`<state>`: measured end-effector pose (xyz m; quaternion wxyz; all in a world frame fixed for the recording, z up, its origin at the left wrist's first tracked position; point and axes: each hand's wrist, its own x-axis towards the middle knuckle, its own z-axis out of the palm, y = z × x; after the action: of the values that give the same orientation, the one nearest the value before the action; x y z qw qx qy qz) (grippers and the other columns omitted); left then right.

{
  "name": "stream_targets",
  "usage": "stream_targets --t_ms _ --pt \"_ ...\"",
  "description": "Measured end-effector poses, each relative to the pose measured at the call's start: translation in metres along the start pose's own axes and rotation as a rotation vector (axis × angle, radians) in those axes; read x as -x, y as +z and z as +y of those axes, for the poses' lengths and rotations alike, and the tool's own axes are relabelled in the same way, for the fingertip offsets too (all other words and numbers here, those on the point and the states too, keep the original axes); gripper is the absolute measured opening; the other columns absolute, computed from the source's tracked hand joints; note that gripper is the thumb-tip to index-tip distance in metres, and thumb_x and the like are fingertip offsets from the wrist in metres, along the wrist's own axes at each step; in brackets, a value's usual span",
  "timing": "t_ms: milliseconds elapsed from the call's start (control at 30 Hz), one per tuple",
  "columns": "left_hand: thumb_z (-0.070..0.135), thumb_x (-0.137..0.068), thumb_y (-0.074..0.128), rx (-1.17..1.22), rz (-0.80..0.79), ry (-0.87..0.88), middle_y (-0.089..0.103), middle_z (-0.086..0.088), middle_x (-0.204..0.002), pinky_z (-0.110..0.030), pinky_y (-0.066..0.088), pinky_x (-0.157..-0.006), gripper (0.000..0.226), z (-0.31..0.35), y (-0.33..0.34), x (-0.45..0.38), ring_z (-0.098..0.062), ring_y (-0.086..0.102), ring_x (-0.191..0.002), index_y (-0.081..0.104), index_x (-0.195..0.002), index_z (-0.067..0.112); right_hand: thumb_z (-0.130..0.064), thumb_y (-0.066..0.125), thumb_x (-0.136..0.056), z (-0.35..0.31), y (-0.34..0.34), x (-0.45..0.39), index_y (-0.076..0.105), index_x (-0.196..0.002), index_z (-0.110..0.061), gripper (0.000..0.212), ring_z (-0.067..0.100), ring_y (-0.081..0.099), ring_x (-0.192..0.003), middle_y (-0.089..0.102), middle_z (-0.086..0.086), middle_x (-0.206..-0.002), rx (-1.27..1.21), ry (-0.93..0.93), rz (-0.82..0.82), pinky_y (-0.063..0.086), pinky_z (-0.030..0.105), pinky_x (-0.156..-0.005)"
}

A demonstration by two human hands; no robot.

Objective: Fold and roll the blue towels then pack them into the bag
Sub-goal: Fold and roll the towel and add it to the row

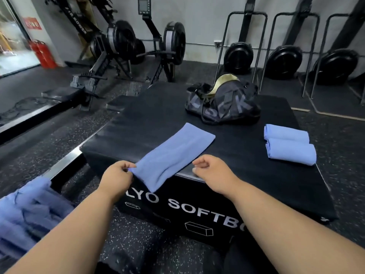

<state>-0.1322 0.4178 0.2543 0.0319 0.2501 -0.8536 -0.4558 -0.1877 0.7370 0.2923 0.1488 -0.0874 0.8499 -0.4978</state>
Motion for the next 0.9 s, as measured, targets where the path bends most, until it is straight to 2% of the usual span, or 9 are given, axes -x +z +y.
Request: stream_targets --t_ms 133,367,467,533,567,633,700,767,900 --pt "-0.004 -0.09 0.058 0.375 0.003 -0.115 0.077 -0.021 -0.094 -0.035 0.055 -0.069 0.019 -0.003 0.0 -0.016 -0.022 0.066 -0.072 0.073 -0.097 0.005 -0.025 0.073 -0.093 0.011 -0.004 -0.04 0.069 -0.11 -0.03 0.018 0.006 0.065 -0.094 0.067 -0.008 -0.11 0.077 0.018 0.1 0.05 0.021 -0.081" --pt "0.004 -0.093 0.051 0.769 0.061 -0.208 0.07 -0.008 -0.084 -0.034 0.055 -0.083 0.02 0.018 -0.008 -0.019 -0.02 0.063 -0.078 0.069 -0.085 0.009 -0.033 0.065 -0.089 0.001 -0.017 -0.118 0.065 -0.123 -0.031 0.034 0.027 0.06 -0.111 0.054 0.003 -0.122 0.287 0.045 0.26 0.051 0.043 -0.1" --pt "0.019 -0.096 0.068 0.704 0.079 -0.156 0.056 -0.003 -0.071 -0.03 0.043 -0.061 0.021 0.012 -0.006 -0.03 -0.017 0.05 -0.064 0.06 -0.077 0.017 -0.04 0.062 -0.091 -0.006 -0.017 -0.151 0.061 -0.135 -0.031 0.045 0.027 0.056 -0.122 0.056 0.002 -0.13 0.354 0.064 0.26 0.049 0.044 -0.106" --pt "0.024 -0.092 0.079 0.563 0.122 -0.083 0.061 -0.001 -0.075 -0.03 0.042 -0.061 0.019 0.005 -0.004 -0.039 -0.015 0.051 -0.064 0.064 -0.082 0.019 -0.044 0.062 -0.094 -0.011 -0.018 -0.171 0.057 -0.143 -0.028 0.052 0.024 0.057 -0.122 0.058 0.001 -0.132 0.386 0.095 0.241 0.048 0.043 -0.107" --pt "0.025 -0.09 0.081 0.514 0.148 -0.066 0.064 0.0 -0.079 -0.031 0.044 -0.064 0.016 0.003 -0.004 -0.044 -0.014 0.054 -0.066 0.066 -0.087 0.021 -0.046 0.061 -0.095 -0.014 -0.018 -0.18 0.061 -0.136 -0.029 0.044 0.024 0.059 -0.115 0.06 -0.001 -0.124 0.398 0.102 0.235 0.049 0.041 -0.103" --pt "0.024 -0.09 0.082 0.492 0.177 -0.063 0.068 0.001 -0.089 -0.033 0.051 -0.069 0.018 -0.001 -0.003 -0.054 -0.013 0.06 -0.072 0.067 -0.1 0.025 -0.046 0.058 -0.098 -0.02 -0.016 -0.195 0.061 -0.084 -0.033 0.019 0.024 0.055 -0.086 0.058 -0.003 -0.09 0.437 0.091 0.217 0.047 0.037 -0.081" --pt "0.022 -0.09 0.081 0.487 0.177 -0.057 0.071 0.001 -0.093 -0.036 0.056 -0.076 0.025 -0.001 -0.007 -0.063 -0.014 0.067 -0.077 0.067 -0.109 0.03 -0.039 0.059 -0.098 -0.024 -0.014 -0.208 0.036 -0.059 -0.023 0.048 0.024 0.041 -0.064 0.04 -0.001 -0.062 0.442 0.089 0.18 0.035 0.036 -0.067" --pt "0.024 -0.088 0.081 0.494 0.181 -0.058 0.075 0.001 -0.096 -0.04 0.06 -0.085 0.031 -0.002 -0.012 -0.073 -0.017 0.073 -0.086 0.067 -0.114 0.035 -0.037 0.066 -0.095 -0.023 -0.013 -0.214 0.031 -0.058 -0.021 0.053 0.024 0.036 -0.06 0.033 0.001 -0.058 0.36 0.11 0.182 0.032 0.037 -0.065" --pt "0.024 -0.087 0.075 0.423 0.193 -0.039 0.077 0.003 -0.102 -0.042 0.061 -0.087 0.037 0.002 -0.016 -0.085 -0.02 0.075 -0.094 0.063 -0.119 0.04 -0.033 0.077 -0.089 -0.014 -0.011 -0.217 0.053 -0.074 -0.018 0.031 0.023 0.045 -0.067 0.048 0.005 -0.072 0.268 0.158 0.195 0.037 0.034 -0.065"
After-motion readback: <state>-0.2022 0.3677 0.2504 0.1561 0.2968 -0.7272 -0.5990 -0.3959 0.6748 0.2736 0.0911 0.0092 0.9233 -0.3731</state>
